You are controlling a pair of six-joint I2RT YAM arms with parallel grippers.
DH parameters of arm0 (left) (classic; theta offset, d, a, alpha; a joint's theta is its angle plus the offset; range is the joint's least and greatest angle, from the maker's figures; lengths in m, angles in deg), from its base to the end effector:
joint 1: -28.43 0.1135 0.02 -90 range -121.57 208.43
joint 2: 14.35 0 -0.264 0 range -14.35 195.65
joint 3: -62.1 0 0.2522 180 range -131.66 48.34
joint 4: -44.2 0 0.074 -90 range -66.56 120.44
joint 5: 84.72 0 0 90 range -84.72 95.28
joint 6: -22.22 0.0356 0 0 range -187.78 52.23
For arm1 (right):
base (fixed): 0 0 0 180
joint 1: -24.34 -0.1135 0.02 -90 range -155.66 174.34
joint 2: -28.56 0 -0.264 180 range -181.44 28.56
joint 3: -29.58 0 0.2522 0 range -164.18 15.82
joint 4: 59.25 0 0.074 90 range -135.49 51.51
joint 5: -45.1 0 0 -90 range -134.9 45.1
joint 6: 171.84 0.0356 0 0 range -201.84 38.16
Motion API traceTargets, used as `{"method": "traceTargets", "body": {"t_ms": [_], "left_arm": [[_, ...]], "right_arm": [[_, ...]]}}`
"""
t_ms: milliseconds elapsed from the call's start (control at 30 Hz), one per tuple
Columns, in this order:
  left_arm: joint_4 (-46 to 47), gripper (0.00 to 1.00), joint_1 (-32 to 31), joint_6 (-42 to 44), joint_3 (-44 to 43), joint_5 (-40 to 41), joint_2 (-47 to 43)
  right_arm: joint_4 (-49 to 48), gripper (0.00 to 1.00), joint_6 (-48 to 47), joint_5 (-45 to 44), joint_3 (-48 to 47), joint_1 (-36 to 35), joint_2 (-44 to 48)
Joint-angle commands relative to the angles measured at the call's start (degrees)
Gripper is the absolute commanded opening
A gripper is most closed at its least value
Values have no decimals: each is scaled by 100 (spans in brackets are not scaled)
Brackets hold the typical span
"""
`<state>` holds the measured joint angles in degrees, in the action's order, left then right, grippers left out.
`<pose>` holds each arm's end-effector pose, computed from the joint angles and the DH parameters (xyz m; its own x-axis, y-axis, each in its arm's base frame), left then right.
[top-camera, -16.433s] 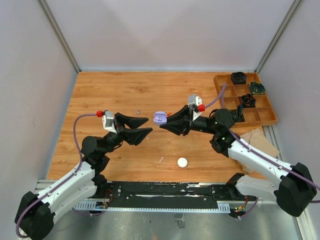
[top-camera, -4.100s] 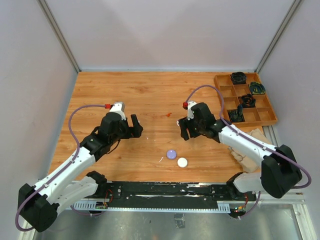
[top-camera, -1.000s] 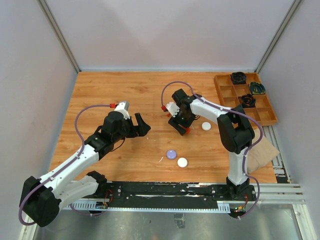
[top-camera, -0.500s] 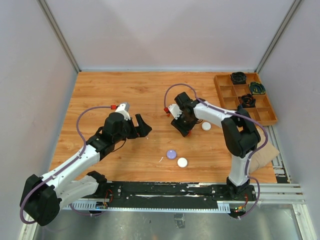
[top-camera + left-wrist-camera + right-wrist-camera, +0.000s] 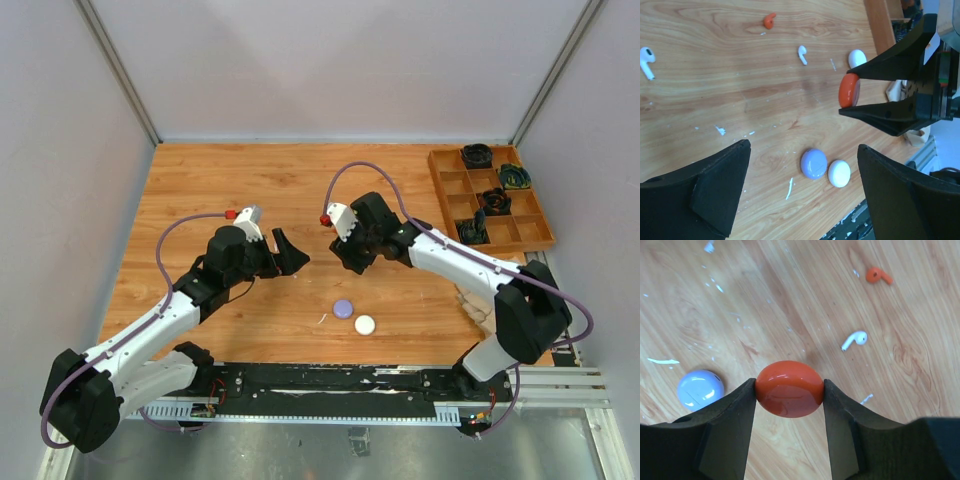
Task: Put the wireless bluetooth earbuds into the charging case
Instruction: Pick up the charging case at the center of the board.
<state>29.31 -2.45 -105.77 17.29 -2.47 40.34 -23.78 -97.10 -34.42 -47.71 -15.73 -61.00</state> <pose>0.1821 -0.1145 0.2399 -0.6611 -0.3153 -0.6808 0.2623 0.7531 -0.6034 0.2543 0.2224 0.2432 -0.3552 -0.6370 -0.6842 -0.8500 0.5246 -0.0471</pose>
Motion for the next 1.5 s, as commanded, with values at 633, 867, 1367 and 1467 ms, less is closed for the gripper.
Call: {"method": "traceTargets", "body": {"t_ms": [633,867,1367,1467], "left_arm": [[1543,71,37,-405,58,-1248,448],[1545,62,30,-367,-27,-1148,613],[1539,43,-360,108,-235,-1007,849],[1530,31,-376,204,-243,-951,804]], "right_arm": [[-2540,44,-90,600,1076,-938,1147],[-2637,44,-80,614,1010,-1050,1095],[-2627,44,-19,692,838,-1160,899],[-2571,45,-16,679,817,-1160,883]]}}
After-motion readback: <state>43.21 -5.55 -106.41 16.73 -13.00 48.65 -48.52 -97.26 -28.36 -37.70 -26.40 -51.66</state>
